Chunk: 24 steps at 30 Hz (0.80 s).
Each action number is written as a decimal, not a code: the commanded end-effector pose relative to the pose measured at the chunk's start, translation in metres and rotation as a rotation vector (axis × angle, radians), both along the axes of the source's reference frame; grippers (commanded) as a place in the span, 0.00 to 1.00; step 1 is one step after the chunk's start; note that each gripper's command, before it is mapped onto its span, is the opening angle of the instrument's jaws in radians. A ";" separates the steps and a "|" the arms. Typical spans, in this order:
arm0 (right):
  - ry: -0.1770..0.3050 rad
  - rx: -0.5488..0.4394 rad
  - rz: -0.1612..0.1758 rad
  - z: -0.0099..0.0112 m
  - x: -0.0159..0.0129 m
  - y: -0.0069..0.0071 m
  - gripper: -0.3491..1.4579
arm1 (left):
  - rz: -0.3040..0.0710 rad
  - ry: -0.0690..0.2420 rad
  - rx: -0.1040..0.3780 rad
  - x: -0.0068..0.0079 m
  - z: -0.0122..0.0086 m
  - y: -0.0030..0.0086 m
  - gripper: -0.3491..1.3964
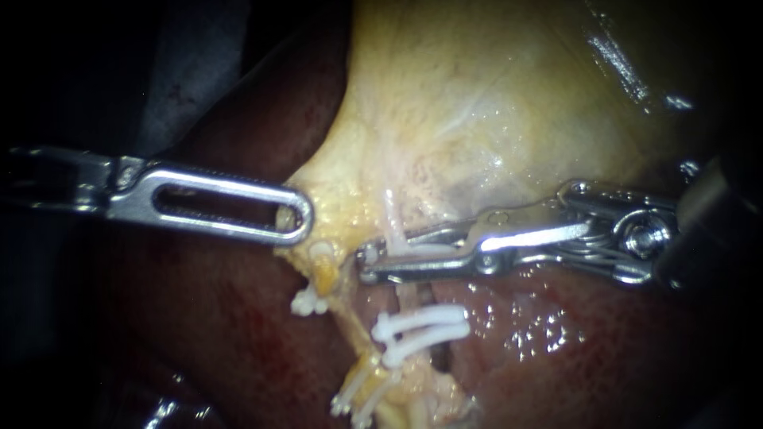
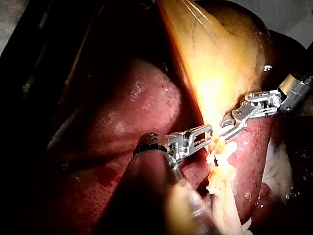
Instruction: Going back third clip right tube
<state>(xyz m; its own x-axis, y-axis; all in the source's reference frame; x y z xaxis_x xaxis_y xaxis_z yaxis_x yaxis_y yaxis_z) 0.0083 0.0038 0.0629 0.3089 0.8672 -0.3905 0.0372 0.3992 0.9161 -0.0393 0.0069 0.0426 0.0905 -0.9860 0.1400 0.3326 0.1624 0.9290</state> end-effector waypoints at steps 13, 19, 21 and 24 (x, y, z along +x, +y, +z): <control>0.001 0.000 -0.001 -0.0001 0.0001 -0.0002 0.14 | 0.000 0.000 0.000 0.0000 0.0000 0.0000 0.00; 0.022 -0.083 -0.012 -0.0001 0.0007 -0.0007 0.46 | 0.000 0.000 0.000 0.0000 0.0000 0.0000 0.00; 0.031 -0.117 -0.015 -0.0001 0.0009 -0.0008 0.47 | 0.000 0.000 0.000 0.0000 0.0000 0.0000 0.00; 0.048 -0.173 -0.019 -0.0001 0.0011 -0.0007 0.49 | 0.000 0.000 0.000 0.0000 0.0000 0.0000 0.00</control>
<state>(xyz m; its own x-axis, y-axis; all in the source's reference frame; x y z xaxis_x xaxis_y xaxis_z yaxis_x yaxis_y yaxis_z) 0.0095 0.0031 0.0629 0.3020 0.7733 -0.5575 0.0924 0.5583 0.8245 -0.0393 0.0069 0.0426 0.0904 -0.9860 0.1401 0.3323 0.1625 0.9291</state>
